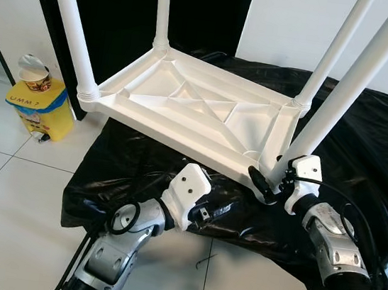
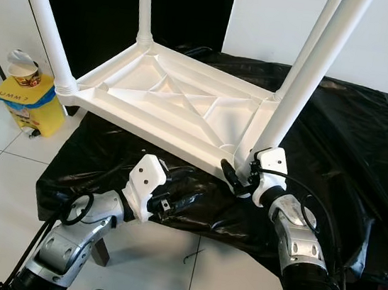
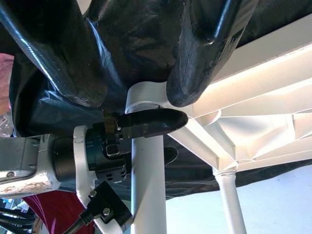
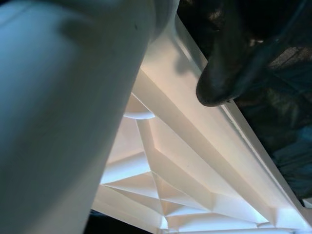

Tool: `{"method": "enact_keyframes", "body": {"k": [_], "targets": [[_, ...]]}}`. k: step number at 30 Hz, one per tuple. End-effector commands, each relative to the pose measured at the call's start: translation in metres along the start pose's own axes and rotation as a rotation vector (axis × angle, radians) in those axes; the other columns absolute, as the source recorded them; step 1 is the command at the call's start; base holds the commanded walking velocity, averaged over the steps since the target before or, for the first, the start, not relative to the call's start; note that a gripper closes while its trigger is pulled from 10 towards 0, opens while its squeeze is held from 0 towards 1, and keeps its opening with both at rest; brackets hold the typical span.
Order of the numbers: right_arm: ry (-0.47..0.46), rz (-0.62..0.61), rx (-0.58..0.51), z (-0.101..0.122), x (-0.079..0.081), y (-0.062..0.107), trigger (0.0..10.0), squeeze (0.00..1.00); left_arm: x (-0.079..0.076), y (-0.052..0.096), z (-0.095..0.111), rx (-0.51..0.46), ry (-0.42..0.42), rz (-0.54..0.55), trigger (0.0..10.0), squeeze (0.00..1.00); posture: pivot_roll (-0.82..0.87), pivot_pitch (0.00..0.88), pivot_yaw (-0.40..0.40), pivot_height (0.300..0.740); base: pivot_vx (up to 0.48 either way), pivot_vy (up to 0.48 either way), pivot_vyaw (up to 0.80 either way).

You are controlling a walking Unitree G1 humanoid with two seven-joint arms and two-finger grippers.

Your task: Building children table

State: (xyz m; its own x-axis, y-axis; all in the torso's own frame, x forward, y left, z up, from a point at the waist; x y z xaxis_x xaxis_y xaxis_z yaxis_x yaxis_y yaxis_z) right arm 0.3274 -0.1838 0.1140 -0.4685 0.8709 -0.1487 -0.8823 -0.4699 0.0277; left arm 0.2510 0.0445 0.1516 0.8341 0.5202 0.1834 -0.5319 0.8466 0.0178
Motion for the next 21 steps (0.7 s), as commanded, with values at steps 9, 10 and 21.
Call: {"method": "enact_keyframes", "body": {"k": [9,10,21], "targets": [[0.031,0.068,0.025,-0.005,-0.005,-0.001,0.0,0.0,0.004,0.0,0.001,0.008,-0.011,0.06,10.0,0.0,0.1,0.0,-0.075,0.74,0.0,0.0,0.0],[0.031,0.068,0.025,-0.005,-0.005,-0.001,0.0,0.0,0.004,0.0,0.001,0.008,-0.011,0.06,10.0,0.0,0.1,0.0,-0.075,0.74,0.0,0.0,0.0],[-0.002,0.046,0.046,-0.015,-0.005,0.003,9.8,0.0,0.006,-0.001,0.0,0.009,-0.011,0.063,10.0,0.0,0.09,0.0,-0.078,0.74,0.0,0.0,0.0]]}}
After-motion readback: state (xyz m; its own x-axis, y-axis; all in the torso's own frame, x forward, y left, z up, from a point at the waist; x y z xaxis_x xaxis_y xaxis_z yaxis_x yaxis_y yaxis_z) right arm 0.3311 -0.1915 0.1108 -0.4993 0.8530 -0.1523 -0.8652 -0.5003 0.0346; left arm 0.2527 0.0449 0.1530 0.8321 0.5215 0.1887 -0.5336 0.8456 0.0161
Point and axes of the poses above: a point about 5 cm out from each wrist's last joint towards the gripper, its own y axis pointing back from the gripper into the wrist, its own z axis along the axis of the wrist's last joint, x = y × z, the point moved 1 cm from there along -y, pointing out of the wrist towards the gripper
